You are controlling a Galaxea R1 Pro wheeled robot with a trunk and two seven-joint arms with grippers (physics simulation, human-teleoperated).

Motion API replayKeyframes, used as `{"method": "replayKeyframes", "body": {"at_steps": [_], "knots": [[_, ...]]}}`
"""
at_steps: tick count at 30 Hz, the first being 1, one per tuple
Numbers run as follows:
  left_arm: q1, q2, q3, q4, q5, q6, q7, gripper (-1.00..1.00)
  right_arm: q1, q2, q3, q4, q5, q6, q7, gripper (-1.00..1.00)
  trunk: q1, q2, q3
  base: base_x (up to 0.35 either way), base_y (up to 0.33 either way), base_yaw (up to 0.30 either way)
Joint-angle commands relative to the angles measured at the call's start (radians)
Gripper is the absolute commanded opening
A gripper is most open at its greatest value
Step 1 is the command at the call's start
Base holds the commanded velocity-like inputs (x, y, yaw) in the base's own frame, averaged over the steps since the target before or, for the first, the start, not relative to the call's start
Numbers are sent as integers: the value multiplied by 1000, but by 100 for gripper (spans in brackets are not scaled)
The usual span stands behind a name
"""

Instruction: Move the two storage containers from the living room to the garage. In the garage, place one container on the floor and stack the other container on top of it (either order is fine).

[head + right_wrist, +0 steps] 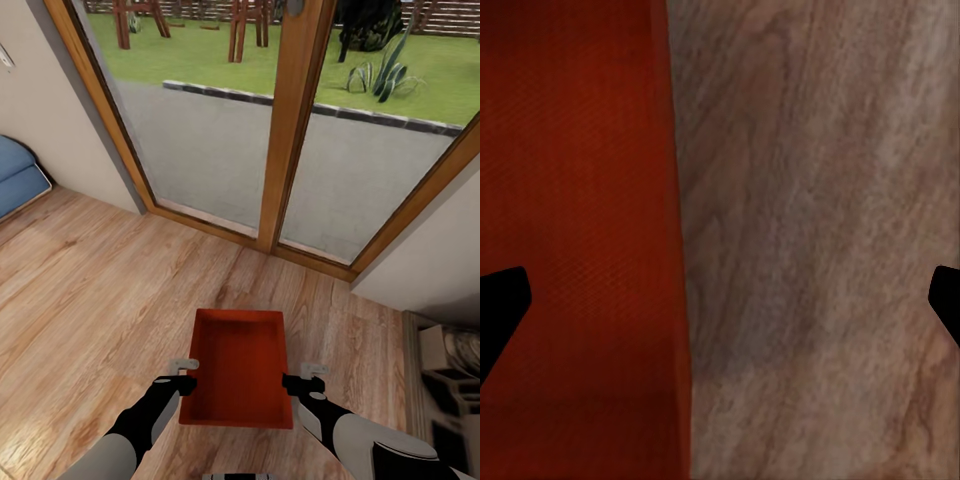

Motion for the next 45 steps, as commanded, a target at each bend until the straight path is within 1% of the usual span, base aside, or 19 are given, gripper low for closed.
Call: {"method": "replayKeyframes", "body": {"at_steps": [1,45], "knots": [[0,1,-7,-2,11,4,9,100,0,-1,8,-1,-9,0,-6,100,4,-7,-4,0,0,0],[0,7,-8,1,11,1,8,100,0,5,10,-1,-10,7,-7,100,173,-315,-142,0,0,0]]}}
